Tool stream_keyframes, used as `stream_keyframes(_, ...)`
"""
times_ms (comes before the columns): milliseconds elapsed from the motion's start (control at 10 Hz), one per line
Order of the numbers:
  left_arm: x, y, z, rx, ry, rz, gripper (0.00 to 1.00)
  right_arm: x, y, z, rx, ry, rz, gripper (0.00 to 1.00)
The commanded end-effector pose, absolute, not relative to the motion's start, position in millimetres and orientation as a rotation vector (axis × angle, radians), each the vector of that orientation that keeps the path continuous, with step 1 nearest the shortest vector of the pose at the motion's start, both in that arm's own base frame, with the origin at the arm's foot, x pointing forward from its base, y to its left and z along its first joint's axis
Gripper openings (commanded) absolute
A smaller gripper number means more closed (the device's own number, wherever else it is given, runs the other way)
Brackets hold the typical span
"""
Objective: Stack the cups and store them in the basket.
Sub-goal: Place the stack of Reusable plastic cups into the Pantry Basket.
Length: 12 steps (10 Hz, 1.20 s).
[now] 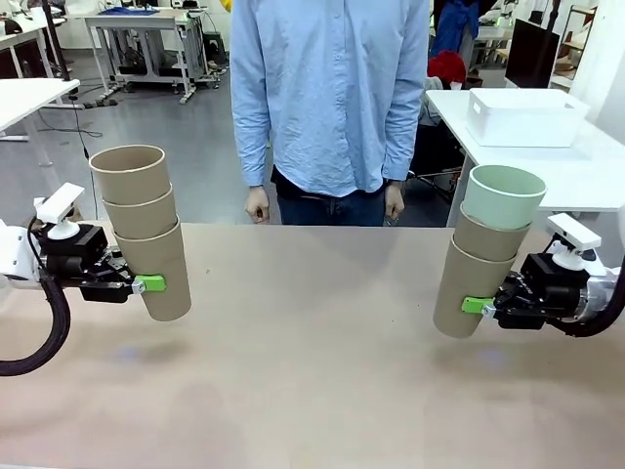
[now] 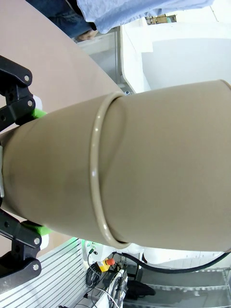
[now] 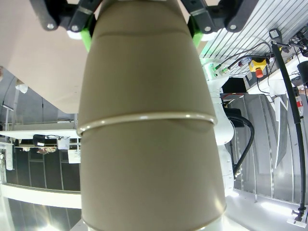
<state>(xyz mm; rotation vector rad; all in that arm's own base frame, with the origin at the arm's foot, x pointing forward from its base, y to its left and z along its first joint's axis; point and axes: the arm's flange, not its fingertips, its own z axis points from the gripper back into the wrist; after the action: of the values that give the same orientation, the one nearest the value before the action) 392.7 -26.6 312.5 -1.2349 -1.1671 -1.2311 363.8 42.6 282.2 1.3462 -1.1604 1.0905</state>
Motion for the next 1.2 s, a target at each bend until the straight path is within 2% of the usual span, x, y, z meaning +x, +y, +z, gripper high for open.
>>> stream_keyframes(0, 392.3, -26.9, 317.1, -1.235, -1.174, -1.242, 0.85, 364.3, 42.4, 287.3, 1.353, -1.152, 1.084, 0.86)
stream_keyframes(1100, 392.3, -26.9, 317.1, -1.235, -1.174, -1.242, 0.85, 364.3, 42.4, 287.3, 1.353, -1.152, 1.084, 0.86)
